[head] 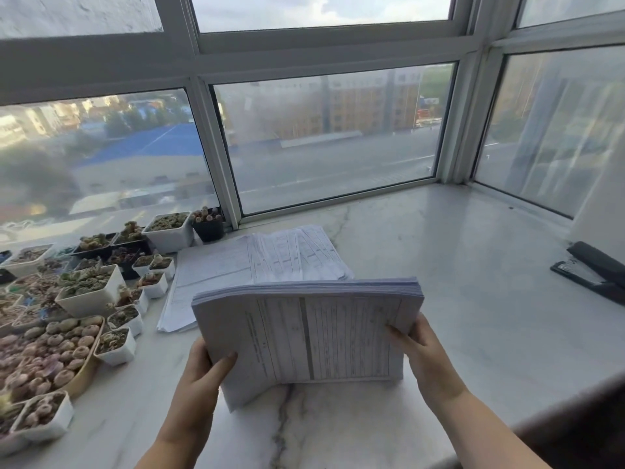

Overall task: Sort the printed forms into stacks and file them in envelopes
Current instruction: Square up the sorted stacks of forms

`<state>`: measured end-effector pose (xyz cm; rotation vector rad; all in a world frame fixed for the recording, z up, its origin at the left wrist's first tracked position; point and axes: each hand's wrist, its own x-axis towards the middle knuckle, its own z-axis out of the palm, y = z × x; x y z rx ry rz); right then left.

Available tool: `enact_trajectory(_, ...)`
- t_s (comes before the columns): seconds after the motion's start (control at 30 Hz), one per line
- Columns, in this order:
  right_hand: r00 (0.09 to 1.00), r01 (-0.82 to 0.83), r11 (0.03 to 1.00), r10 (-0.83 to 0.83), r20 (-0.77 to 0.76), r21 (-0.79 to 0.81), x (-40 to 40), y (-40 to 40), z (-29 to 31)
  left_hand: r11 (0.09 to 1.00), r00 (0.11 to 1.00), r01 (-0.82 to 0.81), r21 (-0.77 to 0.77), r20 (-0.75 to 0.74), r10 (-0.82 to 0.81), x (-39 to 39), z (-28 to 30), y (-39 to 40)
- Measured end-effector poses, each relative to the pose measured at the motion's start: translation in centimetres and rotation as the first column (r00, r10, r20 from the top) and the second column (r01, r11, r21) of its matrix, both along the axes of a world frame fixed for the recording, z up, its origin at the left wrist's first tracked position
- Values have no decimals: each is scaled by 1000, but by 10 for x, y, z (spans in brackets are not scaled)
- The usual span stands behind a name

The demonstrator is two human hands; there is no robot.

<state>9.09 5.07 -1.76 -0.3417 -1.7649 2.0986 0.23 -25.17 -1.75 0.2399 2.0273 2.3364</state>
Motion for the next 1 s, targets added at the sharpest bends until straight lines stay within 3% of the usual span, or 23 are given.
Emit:
enact_trajectory(0.13,999,33,999,-33,9,-1,-5,-1,5,996,996,-94,-3,-5,94,3,8,15)
enact_trajectory(0.3,996,64,998,-63,-65,22,-10,2,33,982,974,-189,23,-126,191,0,26,21)
enact_trajectory(0.4,995,40,997,-33,-92,72,-5,7,36,994,978,-110,13,-178,110,-2,28,12)
enact_trajectory(0.53,999,38,999,-37,-35,20,-1,11,16,1000,997,-3,-16,-79,2,0,12,6)
enact_trajectory(0.77,1000,10,999,-10,7,40,-3,12,13,997,997,-54,-46,-51,52,-2,5,5)
enact_trajectory(1.0,992,-57,994,45,121,95,-2,19,0,980,999,46,-191,-1,-47,-2,-5,5)
